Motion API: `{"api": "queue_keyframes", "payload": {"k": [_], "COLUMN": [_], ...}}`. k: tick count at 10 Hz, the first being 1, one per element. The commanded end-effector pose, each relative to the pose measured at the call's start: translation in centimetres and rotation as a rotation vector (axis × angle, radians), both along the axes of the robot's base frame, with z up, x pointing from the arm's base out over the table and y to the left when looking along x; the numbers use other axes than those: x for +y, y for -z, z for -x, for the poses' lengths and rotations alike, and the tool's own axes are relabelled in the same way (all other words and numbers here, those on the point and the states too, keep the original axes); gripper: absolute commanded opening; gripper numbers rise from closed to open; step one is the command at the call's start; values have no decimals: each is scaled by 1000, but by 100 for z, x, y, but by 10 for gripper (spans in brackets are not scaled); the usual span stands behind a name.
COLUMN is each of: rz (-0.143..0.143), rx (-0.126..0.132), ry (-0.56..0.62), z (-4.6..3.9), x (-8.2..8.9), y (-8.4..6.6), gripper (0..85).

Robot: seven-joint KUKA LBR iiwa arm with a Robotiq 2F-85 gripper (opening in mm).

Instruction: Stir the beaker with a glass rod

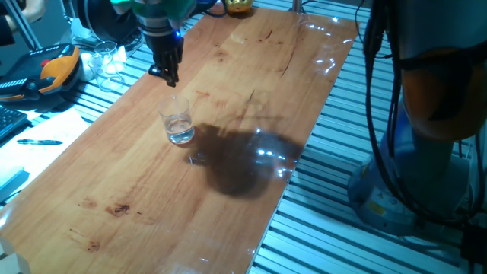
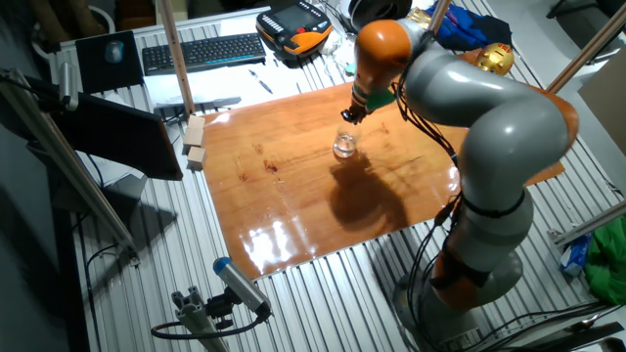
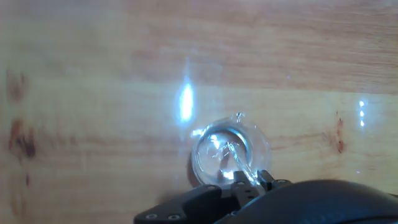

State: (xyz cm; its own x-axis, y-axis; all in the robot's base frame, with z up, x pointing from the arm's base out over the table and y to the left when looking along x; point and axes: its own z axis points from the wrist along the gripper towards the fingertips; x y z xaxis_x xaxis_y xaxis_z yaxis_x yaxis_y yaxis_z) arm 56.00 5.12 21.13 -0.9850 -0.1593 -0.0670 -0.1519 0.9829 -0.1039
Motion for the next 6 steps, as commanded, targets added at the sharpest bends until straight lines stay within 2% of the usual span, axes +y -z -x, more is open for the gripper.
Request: {"api": "queue_keyframes", "payload": {"k": [1,2,4,5,6], "rz": [19,19,-26,-55,-90], "rx": [83,120,174,188,187], "ry": [-23,-27,5,28,60], "z": [9,19,30,33,33], "x": [-11,-20,-24,-23,-17], "y": [5,23,73,93,102], "gripper": [0,0,0,0,0]}}
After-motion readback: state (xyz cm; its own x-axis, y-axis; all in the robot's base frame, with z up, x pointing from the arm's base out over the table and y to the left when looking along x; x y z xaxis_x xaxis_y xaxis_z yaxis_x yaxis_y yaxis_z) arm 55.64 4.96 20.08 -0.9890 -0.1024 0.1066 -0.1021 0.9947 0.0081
